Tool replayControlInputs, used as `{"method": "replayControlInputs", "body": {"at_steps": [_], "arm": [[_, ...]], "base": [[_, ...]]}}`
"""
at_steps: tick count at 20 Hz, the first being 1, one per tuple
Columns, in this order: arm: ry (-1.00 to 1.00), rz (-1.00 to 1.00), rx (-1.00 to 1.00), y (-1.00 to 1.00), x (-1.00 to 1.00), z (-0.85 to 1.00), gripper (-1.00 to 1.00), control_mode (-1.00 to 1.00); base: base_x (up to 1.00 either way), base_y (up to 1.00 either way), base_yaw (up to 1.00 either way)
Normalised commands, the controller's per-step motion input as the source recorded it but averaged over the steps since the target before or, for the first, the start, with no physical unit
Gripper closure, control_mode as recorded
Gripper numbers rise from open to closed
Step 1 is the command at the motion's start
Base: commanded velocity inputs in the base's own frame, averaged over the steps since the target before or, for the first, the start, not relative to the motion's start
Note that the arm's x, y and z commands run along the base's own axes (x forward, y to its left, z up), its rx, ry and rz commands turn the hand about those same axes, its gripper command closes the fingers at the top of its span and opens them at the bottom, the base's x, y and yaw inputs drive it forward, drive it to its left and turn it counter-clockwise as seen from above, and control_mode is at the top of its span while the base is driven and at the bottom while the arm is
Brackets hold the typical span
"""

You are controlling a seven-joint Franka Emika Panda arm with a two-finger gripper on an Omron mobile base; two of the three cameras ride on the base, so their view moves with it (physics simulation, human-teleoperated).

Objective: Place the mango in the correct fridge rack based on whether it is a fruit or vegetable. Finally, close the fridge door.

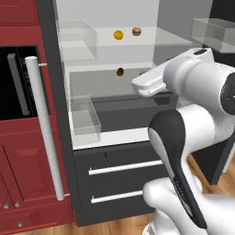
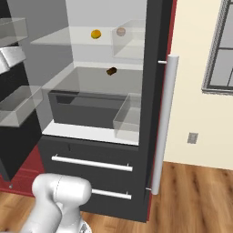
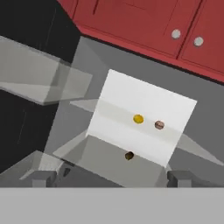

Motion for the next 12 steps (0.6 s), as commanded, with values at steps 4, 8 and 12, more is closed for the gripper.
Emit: {"method": "replayControlInputs", "body": {"at_steps": [4, 8, 12], "arm": [[0.01, 0.25, -0.44, 1.0, -0.41, 0.07, -1.0, -1.0], [0.0, 0.24, -0.42, 1.0, -0.29, -0.07, -1.0, -1.0], [0.0, 0.21, -0.36, 1.0, -0.02, -0.6, -1.0, -1.0]], "base": [[0.0, 0.0, 0.0], [0.0, 0.0, 0.0], [0.0, 0.0, 0.0]]}}
